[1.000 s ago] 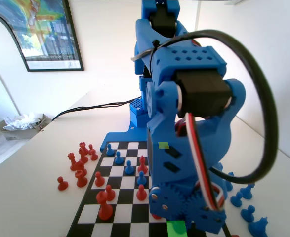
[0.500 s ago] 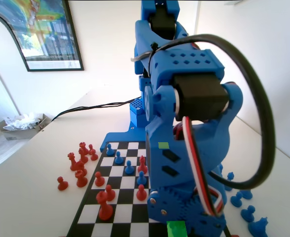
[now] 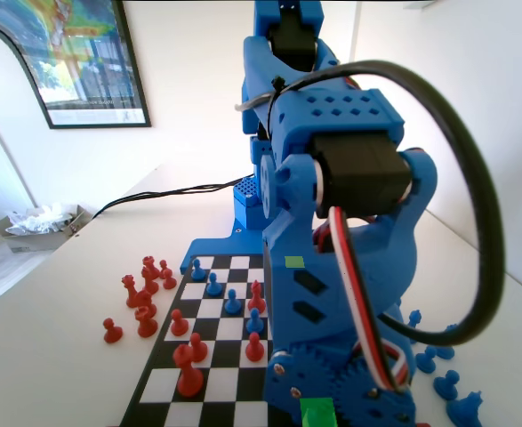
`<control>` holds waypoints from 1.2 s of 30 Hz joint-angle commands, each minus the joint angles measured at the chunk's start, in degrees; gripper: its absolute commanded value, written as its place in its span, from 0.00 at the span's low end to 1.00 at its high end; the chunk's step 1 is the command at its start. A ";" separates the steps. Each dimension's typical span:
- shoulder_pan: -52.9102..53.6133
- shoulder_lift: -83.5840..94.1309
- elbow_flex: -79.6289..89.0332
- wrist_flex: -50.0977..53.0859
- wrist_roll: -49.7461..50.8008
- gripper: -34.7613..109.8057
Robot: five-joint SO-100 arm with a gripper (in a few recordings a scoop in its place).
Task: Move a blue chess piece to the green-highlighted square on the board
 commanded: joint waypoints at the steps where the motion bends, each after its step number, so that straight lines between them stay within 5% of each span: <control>1: -0.88 10.46 0.53 2.46 -0.88 0.33; 8: -0.88 17.31 3.69 5.62 -1.76 0.25; 36: 3.43 71.46 13.80 38.32 -23.29 0.25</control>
